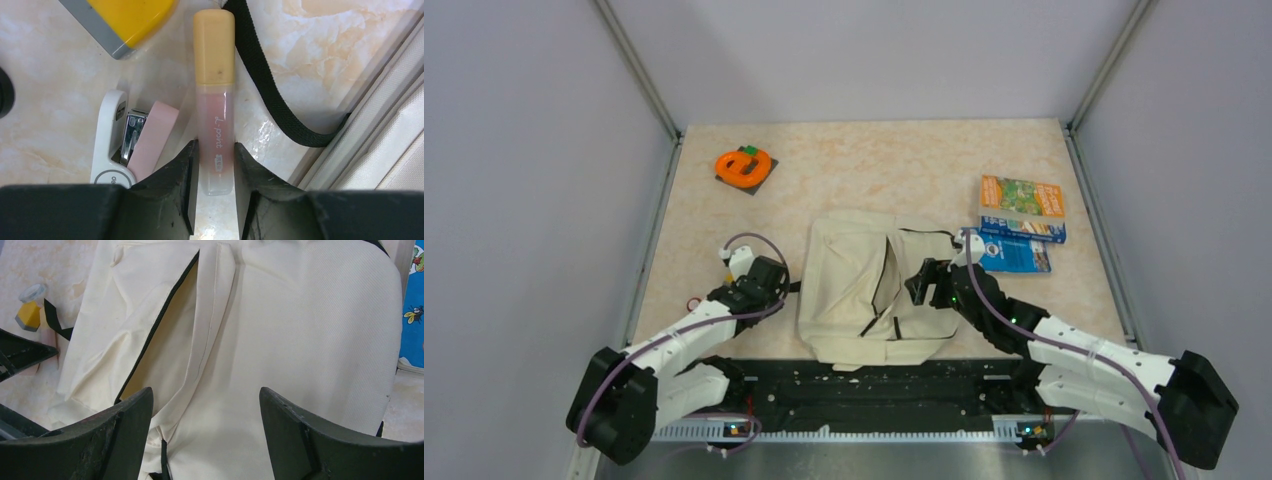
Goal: Pack the student bag
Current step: Pick up the stationery from the center of the board.
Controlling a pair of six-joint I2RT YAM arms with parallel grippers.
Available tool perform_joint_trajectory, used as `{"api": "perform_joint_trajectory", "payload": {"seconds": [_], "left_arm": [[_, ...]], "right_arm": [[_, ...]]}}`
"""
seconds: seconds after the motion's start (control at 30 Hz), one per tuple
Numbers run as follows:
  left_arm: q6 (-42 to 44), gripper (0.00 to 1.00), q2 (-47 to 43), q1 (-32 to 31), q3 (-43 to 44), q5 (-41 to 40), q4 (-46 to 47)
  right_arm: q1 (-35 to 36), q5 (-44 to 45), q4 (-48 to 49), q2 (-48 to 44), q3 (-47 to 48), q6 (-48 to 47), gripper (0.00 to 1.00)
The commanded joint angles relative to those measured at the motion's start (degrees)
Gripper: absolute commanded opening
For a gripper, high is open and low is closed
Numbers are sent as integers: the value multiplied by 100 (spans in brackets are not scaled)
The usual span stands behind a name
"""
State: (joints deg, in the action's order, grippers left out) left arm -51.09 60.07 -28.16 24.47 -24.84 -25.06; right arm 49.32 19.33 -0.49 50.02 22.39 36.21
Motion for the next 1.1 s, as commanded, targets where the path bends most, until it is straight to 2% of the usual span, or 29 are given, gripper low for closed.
{"api": "perform_joint_trajectory", "payload": {"seconds": [0.0, 0.4, 0.47, 0.63, 0.83, 0.9, 1.07], "left_arm": [[10, 31, -80, 24, 24, 4, 187], [862, 8, -803, -120, 244, 539, 481], [1335, 6, -963, -414, 272, 617, 784], [1976, 6, -1140, -1740, 552, -221, 924], [2658, 6, -961, -2768, 723, -88, 1598], [2846, 6, -811, -3036, 760, 112, 1907], [3150, 6, -375, -3654, 1025, 323, 2259]], "right_arm": [[-72, -17, 196, 4, 89, -12, 76], [-71, 470, -144, -404, 220, -456, 75], [-70, 548, -140, -449, 222, -485, 75], [-71, 464, 7, -348, 226, -458, 75], [-74, -614, 427, -168, 427, -427, 77], [-153, -951, 370, -112, 566, -277, 82], [-865, -2992, 736, 20, 685, -10, 87]]}}
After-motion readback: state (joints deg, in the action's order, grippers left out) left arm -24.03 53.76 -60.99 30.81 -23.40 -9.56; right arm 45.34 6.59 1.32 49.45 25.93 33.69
